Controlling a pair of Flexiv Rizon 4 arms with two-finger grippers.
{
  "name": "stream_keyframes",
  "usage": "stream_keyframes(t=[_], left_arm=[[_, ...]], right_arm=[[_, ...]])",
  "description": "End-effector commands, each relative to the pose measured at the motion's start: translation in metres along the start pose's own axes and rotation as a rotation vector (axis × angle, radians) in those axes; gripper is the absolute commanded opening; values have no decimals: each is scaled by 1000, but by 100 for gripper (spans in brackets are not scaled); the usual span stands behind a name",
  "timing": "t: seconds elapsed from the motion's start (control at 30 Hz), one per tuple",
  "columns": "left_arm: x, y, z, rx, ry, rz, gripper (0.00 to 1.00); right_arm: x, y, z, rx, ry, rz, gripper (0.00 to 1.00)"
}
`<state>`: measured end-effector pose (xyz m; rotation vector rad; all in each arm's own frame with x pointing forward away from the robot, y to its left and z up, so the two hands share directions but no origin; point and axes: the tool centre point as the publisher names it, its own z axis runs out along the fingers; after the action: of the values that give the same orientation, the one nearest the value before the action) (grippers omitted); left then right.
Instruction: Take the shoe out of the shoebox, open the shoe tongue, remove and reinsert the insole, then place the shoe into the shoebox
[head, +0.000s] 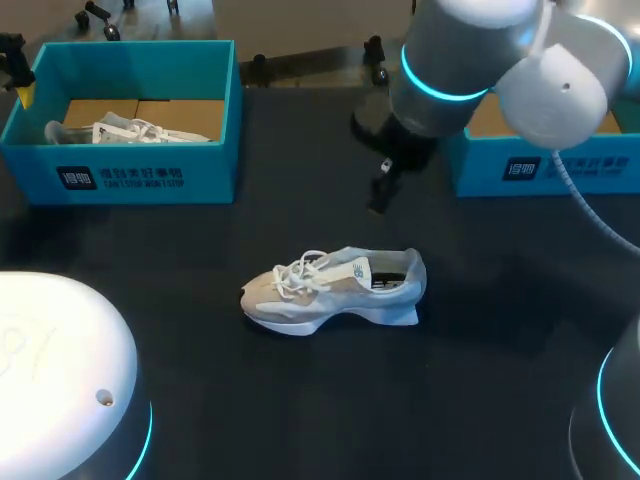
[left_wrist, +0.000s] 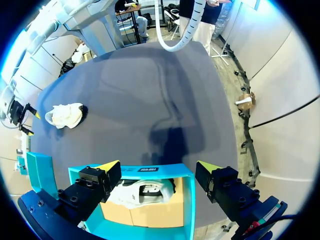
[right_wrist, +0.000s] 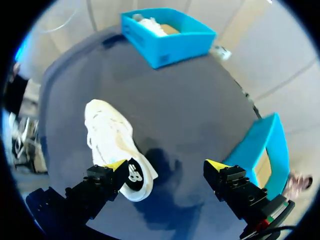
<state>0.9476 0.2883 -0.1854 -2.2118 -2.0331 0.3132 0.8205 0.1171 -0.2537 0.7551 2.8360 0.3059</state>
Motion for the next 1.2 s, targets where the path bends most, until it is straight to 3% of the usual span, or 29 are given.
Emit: stream_keyframes(t=[0.03,0.6,1.07,1.2], left_arm=[[0,0,0,-1,2,0,100],[0,0,0,-1,2,0,100],[0,0,0,-1,2,0,100],[0,0,0,-1,2,0,100]], right_arm=[[-4,-1,3,51,144,-182,100],[-4,-1,3,51,144,-182,100],[29,-44,-1,-61,216,-148,100],[39,-50,-3,-125,229,-186,100]])
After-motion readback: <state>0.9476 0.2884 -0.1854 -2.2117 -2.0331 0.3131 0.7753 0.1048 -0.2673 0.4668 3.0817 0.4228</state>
